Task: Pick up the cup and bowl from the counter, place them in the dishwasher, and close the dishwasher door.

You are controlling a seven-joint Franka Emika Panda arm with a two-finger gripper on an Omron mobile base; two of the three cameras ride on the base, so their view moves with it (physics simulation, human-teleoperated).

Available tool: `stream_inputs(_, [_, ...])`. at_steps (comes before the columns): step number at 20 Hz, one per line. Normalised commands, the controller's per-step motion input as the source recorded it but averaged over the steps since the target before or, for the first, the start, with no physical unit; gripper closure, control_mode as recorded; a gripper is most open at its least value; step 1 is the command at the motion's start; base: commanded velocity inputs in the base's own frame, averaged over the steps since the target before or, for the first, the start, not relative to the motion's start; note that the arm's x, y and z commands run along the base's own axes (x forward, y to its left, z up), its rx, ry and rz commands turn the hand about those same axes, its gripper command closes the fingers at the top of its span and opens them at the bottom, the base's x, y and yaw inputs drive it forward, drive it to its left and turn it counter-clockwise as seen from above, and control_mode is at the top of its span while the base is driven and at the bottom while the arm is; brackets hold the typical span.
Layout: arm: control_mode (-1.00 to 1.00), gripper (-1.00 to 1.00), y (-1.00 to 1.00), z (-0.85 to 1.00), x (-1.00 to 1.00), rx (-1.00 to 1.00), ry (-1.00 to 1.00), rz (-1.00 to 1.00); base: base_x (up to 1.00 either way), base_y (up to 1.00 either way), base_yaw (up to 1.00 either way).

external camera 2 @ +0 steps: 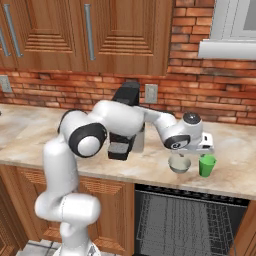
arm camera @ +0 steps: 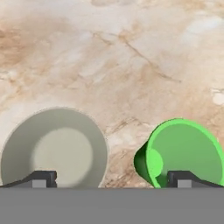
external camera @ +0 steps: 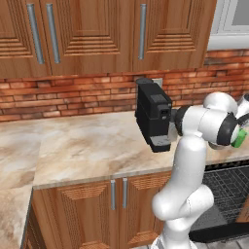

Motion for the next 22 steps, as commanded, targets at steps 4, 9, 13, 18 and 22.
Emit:
stream_inputs(4, [-1.00,-1.00,-0.36,-0.29,0.31,0.00,0.00,0.00,0.00,0.00,0.00])
stream_inputs(9, [-1.00,-1.00,-0.40,-0.22,0.34,0.00,0.00,0.00,0.00,0.00,0.00])
stream_inputs(13, [-1.00,-1.00,-0.30,-0.31,0.39,0.00,0.00,0.00,0.00,0.00,0.00])
stream_inputs(18, [-1.00,1.00,-0.03,-0.35,0.32,0.00,0.00,0.00,0.00,0.00,0.00])
stream_inputs(22, [-1.00,1.00,0.01,-0.01,0.01,0.00,-0.01,0.00,0.00,0.00,0.00])
